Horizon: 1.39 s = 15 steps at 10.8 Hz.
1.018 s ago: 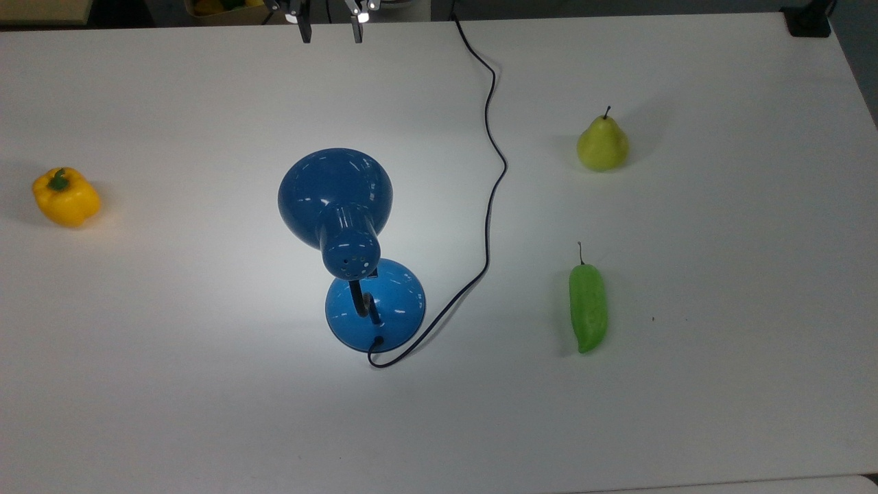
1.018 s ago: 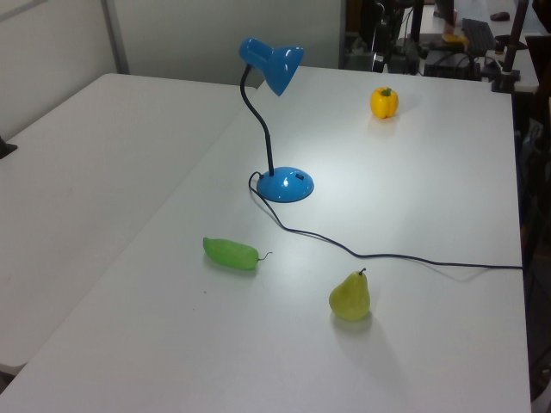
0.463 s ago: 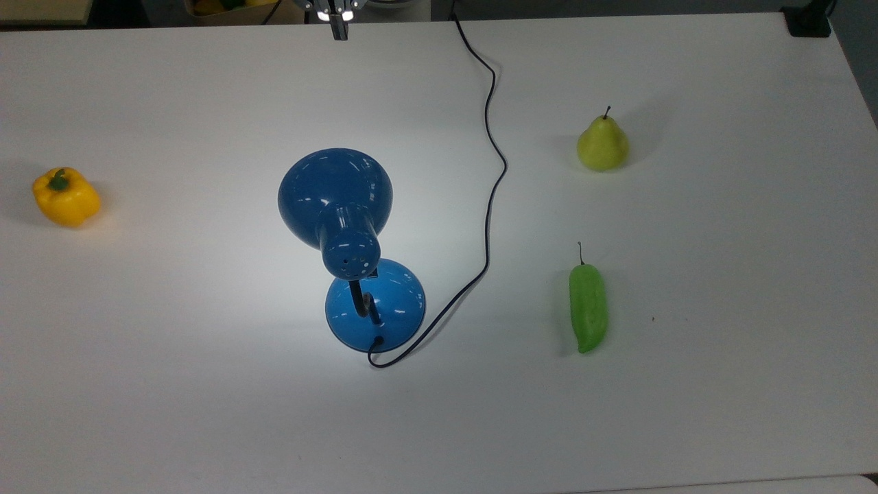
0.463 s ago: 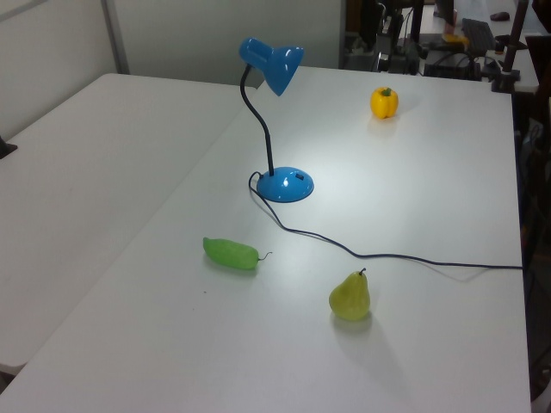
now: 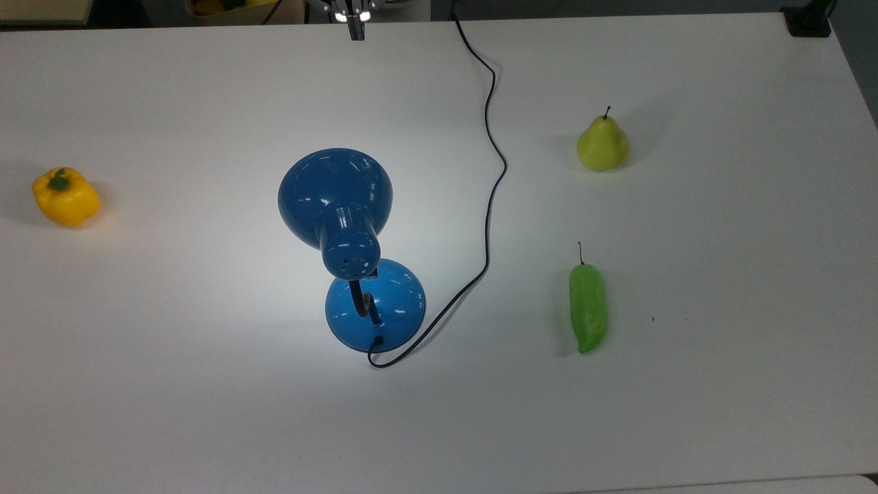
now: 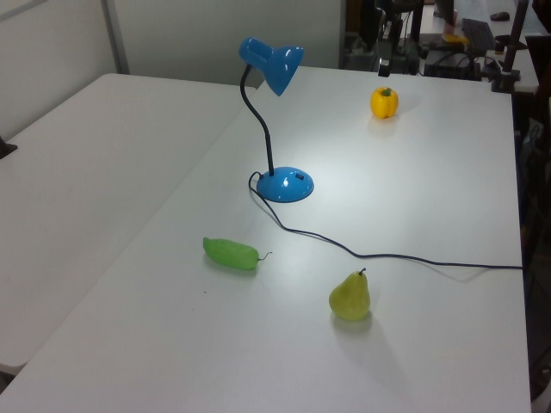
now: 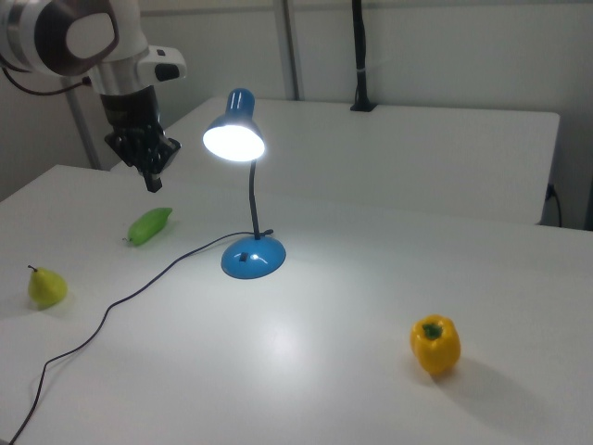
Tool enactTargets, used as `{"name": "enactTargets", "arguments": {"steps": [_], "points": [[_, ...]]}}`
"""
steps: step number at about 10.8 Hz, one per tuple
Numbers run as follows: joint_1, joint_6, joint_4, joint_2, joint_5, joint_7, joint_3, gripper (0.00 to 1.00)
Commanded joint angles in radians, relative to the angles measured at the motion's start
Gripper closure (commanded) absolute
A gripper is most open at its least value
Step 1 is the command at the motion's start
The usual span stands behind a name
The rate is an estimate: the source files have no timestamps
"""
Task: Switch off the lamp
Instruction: 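Move the gripper down toward the blue lamp's round base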
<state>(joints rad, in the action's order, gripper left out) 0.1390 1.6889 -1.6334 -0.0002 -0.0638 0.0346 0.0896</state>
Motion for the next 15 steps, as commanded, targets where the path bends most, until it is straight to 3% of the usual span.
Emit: {"name": "enactTargets", "arguments": {"steps": [1,4,8,15], "points": [[0.005,-0.028,-0.005,0.014,-0.028,0.013,0.007,1.0],[0.013,0.035,-0.054,0.067,-0.021,0.011,0.007,1.0],[0.014,0.297,-0.225,0.101,-0.008,0.016,0.005,1.0],[0.002,0.65,-0.224,0.304,-0.016,0.002,0.005,1.0]]}}
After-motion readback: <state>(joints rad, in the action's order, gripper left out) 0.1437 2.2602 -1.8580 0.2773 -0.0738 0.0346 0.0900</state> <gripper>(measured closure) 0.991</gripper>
